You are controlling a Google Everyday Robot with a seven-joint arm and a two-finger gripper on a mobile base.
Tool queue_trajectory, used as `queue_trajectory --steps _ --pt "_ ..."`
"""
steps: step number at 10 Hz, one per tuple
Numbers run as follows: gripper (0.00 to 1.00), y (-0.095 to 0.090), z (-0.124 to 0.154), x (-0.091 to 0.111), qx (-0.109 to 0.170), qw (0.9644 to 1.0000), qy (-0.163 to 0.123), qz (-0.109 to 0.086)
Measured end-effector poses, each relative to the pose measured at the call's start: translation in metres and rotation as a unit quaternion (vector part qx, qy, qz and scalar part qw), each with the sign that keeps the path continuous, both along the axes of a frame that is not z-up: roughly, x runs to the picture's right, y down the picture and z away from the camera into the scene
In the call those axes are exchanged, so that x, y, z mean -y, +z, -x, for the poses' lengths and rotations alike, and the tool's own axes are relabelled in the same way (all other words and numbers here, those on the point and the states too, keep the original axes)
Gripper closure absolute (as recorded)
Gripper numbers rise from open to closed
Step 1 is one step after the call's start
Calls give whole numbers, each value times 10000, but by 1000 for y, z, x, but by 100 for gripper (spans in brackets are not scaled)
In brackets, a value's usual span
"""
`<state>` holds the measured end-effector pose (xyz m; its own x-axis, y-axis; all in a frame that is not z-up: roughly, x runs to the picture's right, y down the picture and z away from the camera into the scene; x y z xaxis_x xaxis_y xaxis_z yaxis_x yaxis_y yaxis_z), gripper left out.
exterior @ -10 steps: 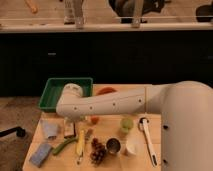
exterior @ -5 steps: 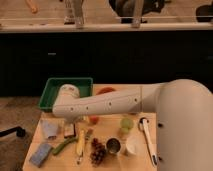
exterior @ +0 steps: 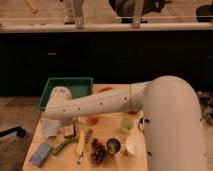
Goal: Wipe table surface with eraser
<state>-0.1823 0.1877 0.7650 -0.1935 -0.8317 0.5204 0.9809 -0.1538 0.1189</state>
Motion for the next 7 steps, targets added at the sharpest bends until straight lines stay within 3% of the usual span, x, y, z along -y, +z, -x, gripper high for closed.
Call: queue_trajectory --steps 2,7 --pt "20 9 23 -8 -45 9999 21 147" --pt "20 29 47 -16 -110 9987 78 491"
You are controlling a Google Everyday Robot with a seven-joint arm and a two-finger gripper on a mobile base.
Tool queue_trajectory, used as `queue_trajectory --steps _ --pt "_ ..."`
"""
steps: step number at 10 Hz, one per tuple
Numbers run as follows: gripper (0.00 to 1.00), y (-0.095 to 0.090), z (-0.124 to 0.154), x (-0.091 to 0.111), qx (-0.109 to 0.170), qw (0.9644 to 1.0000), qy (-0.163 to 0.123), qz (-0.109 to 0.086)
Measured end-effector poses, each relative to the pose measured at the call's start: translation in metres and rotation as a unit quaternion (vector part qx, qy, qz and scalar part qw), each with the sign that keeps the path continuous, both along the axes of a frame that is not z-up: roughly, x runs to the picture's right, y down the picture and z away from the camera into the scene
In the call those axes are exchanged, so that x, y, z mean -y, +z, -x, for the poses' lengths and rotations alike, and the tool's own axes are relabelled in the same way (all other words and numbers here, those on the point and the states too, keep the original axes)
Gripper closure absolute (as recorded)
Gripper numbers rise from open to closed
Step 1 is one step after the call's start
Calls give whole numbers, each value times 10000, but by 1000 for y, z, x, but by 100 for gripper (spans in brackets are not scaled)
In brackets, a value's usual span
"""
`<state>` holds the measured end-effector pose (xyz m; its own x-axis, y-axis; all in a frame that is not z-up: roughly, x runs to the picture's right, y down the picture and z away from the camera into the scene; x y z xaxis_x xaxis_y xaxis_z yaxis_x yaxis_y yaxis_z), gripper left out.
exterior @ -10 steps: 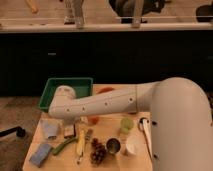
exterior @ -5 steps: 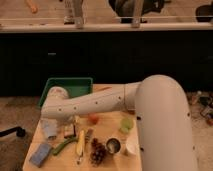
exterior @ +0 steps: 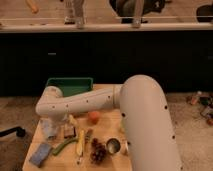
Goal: Wipe table surface with eraser
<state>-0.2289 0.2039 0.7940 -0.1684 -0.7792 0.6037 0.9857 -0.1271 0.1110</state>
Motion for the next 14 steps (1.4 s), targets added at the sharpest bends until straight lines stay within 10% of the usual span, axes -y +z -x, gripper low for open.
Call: queue_trajectory --steps 14 --pt "20 32 -9 0 -49 9993 -165 317"
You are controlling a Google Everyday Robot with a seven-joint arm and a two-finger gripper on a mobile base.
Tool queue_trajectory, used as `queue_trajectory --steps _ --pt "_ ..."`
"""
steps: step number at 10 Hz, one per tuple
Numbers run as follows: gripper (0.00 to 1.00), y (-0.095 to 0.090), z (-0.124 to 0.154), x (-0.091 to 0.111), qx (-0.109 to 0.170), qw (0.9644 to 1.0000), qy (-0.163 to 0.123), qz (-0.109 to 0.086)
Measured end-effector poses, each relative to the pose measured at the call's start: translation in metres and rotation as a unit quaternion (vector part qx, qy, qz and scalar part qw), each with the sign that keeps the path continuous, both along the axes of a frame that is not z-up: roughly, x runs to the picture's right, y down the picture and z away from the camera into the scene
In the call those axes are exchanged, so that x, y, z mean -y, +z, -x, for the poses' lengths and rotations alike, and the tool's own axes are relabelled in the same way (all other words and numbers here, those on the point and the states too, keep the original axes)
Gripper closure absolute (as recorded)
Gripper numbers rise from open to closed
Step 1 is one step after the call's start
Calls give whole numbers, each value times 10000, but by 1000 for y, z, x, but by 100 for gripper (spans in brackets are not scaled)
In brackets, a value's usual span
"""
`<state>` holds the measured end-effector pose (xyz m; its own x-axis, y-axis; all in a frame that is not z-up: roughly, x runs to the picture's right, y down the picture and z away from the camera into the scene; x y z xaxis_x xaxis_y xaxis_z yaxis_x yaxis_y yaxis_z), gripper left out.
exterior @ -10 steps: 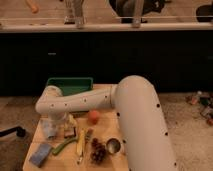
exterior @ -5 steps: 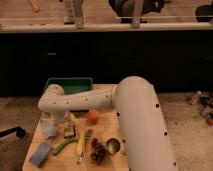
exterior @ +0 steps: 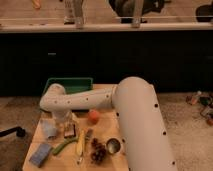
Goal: Wipe table surface with eraser
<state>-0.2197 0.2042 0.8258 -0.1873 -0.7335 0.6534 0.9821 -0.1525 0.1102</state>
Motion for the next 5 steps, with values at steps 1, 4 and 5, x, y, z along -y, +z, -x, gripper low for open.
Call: queue_trajectory --steps 1,4,5 --pt "20 3 -1 -2 -12 10000 -43 40" --pt "20 14 -3 -8 -75 9998 -93 181" --pt "20 17 -3 -10 -89 9997 -102 221"
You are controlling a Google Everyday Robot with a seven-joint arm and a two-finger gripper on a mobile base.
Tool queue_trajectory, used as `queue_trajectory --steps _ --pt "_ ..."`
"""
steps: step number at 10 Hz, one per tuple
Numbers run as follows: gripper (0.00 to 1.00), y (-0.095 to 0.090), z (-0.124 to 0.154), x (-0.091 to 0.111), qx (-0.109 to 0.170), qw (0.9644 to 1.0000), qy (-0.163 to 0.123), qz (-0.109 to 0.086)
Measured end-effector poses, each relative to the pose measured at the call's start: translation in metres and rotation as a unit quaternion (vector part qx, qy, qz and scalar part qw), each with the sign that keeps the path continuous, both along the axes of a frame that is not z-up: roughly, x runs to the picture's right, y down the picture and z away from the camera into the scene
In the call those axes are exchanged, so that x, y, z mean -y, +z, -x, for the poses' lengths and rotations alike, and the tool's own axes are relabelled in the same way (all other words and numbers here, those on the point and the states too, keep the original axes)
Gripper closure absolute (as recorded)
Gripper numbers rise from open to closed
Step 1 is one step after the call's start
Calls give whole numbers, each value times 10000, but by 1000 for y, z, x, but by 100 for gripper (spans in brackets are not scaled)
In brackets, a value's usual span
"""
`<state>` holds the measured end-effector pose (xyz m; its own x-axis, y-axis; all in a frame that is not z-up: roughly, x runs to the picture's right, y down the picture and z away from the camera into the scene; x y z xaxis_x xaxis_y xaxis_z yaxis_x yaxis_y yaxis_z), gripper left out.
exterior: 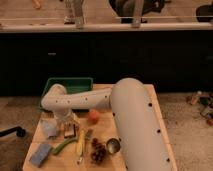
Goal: Wipe table surface with eraser
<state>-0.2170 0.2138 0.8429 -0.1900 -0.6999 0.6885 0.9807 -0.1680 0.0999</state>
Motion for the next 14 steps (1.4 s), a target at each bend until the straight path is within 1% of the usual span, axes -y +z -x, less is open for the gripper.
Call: queue_trajectory --steps 3,4,5,6,7,10,11,12,14 --pt "21 7 1 -3 23 9999 28 110" --pt "25 9 2 -3 35 9999 34 133" --pt "34 11 2 -4 48 9999 32 157" --pt "47 13 3 -4 60 9998 22 192" --pt "55 13 4 -4 67 9997 5 218" --pt "87 13 8 -4 89 9997 -63 236" --pt "94 12 7 -4 84 9997 -66 238" --pt "100 12 7 -4 83 9997 -71 237" --pt "100 12 7 -4 116 9996 -147 198"
